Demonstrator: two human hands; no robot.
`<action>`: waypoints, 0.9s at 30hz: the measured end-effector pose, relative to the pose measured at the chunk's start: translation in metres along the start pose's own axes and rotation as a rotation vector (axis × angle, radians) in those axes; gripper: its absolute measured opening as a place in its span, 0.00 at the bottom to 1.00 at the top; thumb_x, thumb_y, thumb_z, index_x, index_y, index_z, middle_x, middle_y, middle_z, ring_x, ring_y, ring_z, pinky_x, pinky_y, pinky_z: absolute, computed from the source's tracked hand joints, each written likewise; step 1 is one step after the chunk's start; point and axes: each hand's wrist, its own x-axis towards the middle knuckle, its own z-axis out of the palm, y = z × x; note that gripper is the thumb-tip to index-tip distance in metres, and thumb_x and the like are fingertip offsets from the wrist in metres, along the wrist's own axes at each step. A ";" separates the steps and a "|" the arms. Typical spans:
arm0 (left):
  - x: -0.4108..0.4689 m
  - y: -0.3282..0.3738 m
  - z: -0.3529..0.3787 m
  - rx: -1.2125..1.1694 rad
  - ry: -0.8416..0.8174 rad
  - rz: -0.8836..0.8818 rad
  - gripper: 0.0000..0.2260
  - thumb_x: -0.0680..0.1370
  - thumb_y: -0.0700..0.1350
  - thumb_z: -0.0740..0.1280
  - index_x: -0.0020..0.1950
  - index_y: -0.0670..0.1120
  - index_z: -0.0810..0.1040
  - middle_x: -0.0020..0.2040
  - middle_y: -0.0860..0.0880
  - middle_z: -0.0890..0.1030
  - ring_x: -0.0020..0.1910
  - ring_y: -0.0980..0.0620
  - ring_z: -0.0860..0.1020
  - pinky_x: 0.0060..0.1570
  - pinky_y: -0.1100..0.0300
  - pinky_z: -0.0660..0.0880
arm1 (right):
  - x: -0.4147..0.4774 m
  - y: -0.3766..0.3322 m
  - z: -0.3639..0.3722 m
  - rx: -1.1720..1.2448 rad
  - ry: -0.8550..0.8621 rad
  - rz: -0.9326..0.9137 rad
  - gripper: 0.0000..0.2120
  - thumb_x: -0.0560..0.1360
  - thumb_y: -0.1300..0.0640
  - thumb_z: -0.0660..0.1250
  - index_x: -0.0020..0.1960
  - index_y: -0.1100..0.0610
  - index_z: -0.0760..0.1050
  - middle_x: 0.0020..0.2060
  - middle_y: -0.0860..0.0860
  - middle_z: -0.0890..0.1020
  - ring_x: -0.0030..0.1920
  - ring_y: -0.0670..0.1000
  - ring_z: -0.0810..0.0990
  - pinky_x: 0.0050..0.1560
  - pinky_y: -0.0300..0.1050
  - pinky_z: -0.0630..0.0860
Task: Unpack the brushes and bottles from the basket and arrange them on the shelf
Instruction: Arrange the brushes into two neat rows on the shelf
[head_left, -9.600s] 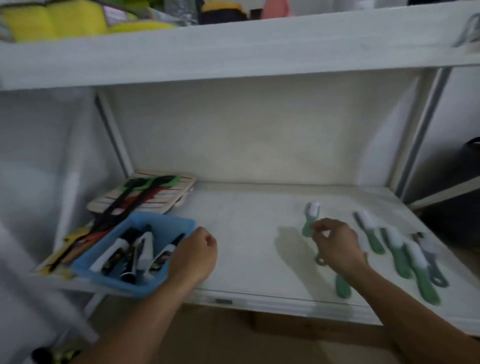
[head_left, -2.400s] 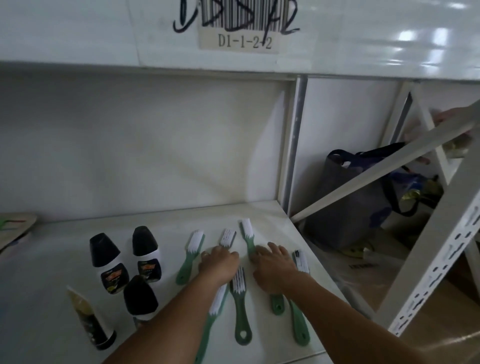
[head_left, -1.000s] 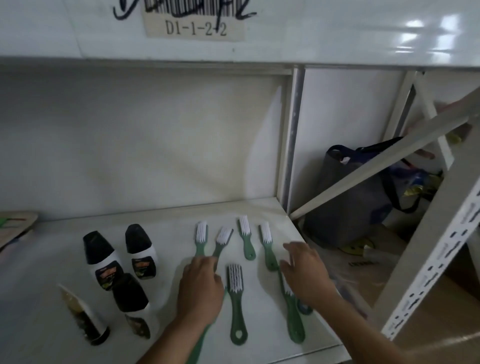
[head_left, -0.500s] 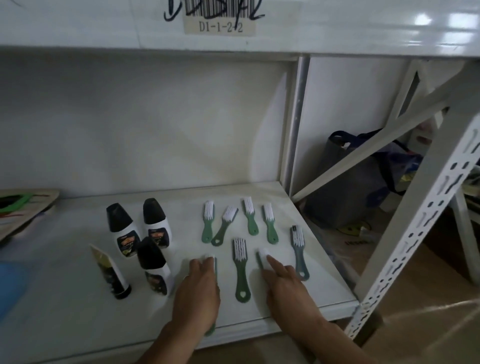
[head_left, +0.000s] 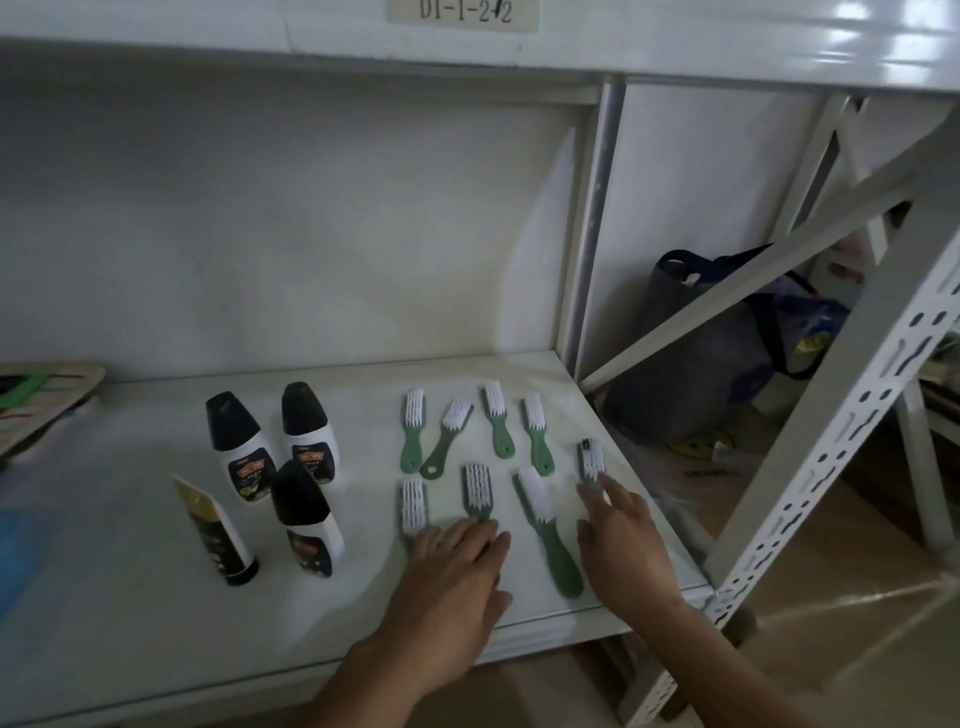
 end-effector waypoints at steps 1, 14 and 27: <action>-0.002 0.003 0.004 0.012 -0.037 0.012 0.25 0.81 0.54 0.55 0.77 0.50 0.58 0.79 0.51 0.57 0.77 0.49 0.56 0.75 0.50 0.52 | 0.000 0.007 0.001 -0.007 0.001 0.032 0.21 0.82 0.57 0.57 0.75 0.53 0.65 0.74 0.53 0.67 0.71 0.56 0.66 0.70 0.51 0.70; 0.001 0.018 0.021 -0.014 0.036 -0.042 0.19 0.78 0.38 0.62 0.69 0.45 0.69 0.72 0.47 0.66 0.69 0.47 0.64 0.67 0.54 0.66 | -0.033 0.011 -0.008 -0.136 -0.048 0.027 0.08 0.77 0.57 0.63 0.47 0.57 0.80 0.46 0.51 0.81 0.45 0.50 0.80 0.47 0.41 0.77; 0.107 -0.047 -0.041 -0.140 0.188 -0.475 0.10 0.77 0.39 0.61 0.56 0.42 0.78 0.55 0.42 0.78 0.53 0.42 0.78 0.50 0.52 0.76 | 0.070 -0.012 -0.035 0.174 0.052 0.043 0.10 0.77 0.54 0.66 0.55 0.53 0.83 0.51 0.50 0.86 0.50 0.51 0.83 0.55 0.49 0.80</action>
